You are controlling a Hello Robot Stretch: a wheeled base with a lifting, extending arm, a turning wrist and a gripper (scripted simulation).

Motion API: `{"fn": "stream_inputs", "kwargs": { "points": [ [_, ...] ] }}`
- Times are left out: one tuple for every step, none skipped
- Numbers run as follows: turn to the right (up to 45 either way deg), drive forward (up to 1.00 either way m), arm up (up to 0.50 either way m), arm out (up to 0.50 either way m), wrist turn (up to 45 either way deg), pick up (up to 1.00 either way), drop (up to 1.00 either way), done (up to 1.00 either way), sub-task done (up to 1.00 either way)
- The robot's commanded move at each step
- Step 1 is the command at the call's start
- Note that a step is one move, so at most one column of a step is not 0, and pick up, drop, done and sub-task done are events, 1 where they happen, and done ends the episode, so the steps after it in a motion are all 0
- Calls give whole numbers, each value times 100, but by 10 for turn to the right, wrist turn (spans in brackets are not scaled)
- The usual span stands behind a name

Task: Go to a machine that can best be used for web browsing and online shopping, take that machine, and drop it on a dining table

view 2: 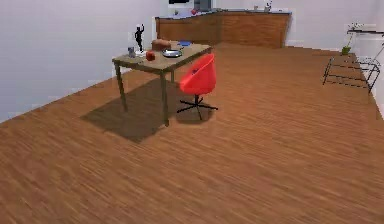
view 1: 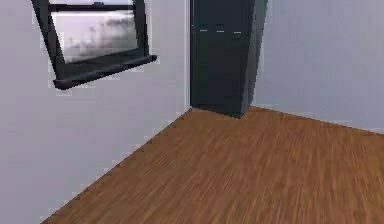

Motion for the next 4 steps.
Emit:
{"fn": "stream_inputs", "kwargs": {
  "points": [
    [-450,0,0,0,0,0,0,0,0],
    [-450,0,0,0,0,0,0,0,0],
    [-450,0,0,0,0,0,0,0,0],
    [-120,0,0,0,0,0,0,0,0]
  ]
}}
